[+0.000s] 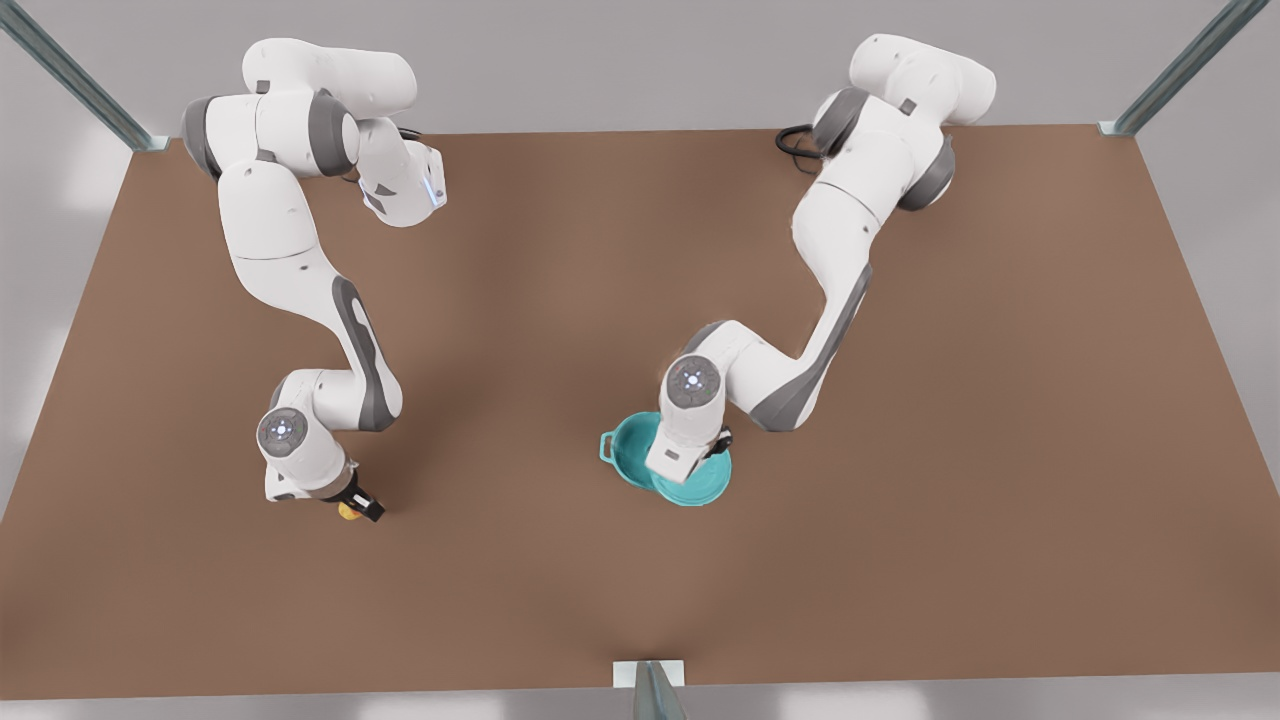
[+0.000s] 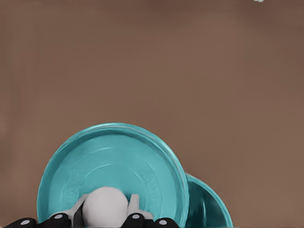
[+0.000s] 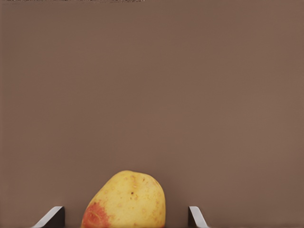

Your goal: Open the pot lid and put the potato into the pot

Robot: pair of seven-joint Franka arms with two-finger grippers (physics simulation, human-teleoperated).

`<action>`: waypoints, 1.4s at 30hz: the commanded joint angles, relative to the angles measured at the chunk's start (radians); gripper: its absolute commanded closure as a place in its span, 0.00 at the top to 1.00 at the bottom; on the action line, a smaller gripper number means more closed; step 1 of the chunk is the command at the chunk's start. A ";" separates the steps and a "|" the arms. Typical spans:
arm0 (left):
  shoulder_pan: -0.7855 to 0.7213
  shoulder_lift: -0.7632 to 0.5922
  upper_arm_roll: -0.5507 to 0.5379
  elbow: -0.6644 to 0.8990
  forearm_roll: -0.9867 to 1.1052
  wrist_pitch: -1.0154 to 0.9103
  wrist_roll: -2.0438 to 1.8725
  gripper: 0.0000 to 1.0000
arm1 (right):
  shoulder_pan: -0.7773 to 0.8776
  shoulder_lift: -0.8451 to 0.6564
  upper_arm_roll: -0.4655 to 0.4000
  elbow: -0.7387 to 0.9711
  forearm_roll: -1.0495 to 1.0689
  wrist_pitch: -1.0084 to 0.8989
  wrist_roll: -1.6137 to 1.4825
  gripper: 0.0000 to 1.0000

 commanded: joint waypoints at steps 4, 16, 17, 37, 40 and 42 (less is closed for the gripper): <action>0.152 0.102 0.002 -0.001 -0.007 0.126 0.342 0.45 | -0.001 -0.003 0.000 0.000 0.000 0.011 0.049 0.85; 0.489 -0.741 0.004 -0.675 -0.259 -0.128 0.848 1.00 | -0.002 -0.009 0.000 -0.001 0.001 0.009 0.052 0.74; 0.517 -0.815 0.008 -0.763 -0.259 -0.032 0.889 1.00 | -0.002 -0.009 -0.002 -0.001 0.001 0.009 0.052 0.70; 0.532 -0.659 0.005 -0.484 -0.251 -0.233 0.948 1.00 | 0.045 -0.148 0.000 -0.006 0.003 -0.187 0.127 0.58; 0.529 -0.659 0.005 -0.485 -0.250 -0.233 0.946 1.00 | 0.128 -0.199 0.001 0.032 0.001 -0.315 0.273 0.58; 0.529 -0.659 0.005 -0.485 -0.251 -0.233 0.946 1.00 | 0.169 -0.233 0.001 0.042 0.001 -0.367 0.339 0.58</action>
